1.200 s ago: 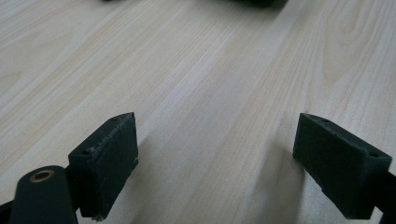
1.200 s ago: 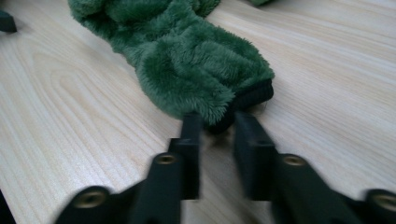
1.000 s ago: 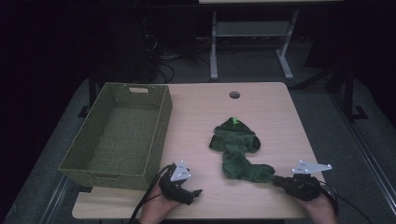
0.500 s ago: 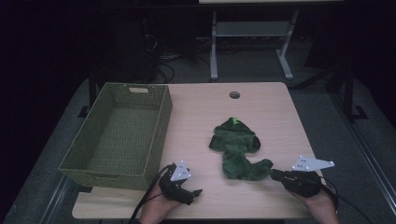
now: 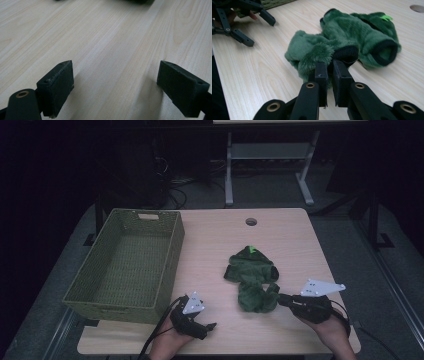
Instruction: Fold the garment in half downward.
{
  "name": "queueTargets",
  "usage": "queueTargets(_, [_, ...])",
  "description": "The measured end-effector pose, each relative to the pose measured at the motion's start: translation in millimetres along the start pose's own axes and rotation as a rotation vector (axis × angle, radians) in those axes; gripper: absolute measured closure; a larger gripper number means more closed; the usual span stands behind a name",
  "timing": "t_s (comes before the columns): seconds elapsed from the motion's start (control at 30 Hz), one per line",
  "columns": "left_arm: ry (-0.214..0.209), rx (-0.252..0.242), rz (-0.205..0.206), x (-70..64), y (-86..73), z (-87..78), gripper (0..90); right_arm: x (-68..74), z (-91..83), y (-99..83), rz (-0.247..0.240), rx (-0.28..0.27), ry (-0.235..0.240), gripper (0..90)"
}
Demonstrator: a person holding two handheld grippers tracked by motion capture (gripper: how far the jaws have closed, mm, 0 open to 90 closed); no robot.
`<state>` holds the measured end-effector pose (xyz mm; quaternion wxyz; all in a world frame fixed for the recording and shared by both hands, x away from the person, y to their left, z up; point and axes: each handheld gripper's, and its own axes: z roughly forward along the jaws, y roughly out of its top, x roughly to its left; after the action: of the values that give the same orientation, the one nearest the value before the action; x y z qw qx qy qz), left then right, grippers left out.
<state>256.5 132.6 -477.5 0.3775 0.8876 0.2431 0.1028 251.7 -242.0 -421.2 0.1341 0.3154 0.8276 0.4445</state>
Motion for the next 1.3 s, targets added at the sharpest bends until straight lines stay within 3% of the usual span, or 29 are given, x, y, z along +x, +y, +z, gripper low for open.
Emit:
queueTargets(0.3, [-0.001,-0.004,-0.007,-0.2,0.4,0.5,13.0,6.2,11.2,14.4,-0.038,-0.011,0.029,82.3])
queueTargets(0.63, [0.001,-0.002,0.000,0.3,0.4,0.4,13.0,12.8,40.9,32.2,-0.085,-0.001,0.077,80.8])
queueTargets(0.87, [-0.001,-0.001,-0.005,0.0,0.5,0.4,13.0,12.1,41.2,43.4,-0.066,-0.042,0.074,74.9])
queueTargets(0.97, [0.000,-0.002,-0.004,0.0,0.4,0.5,13.0,7.0,37.7,45.7,-0.044,-0.070,0.060,79.0])
queueTargets(1.03, [0.000,-0.001,-0.005,-0.1,0.4,0.4,13.0,3.7,38.2,44.3,-0.014,-0.070,0.087,81.9])
queueTargets(1.17, [0.000,-0.001,-0.004,0.0,0.4,0.4,13.0,7.1,46.7,43.2,-0.009,-0.048,0.105,83.7])
queueTargets(1.3, [0.001,0.002,0.002,0.4,0.5,0.2,13.0,3.5,68.0,37.5,0.028,0.005,0.110,84.7])
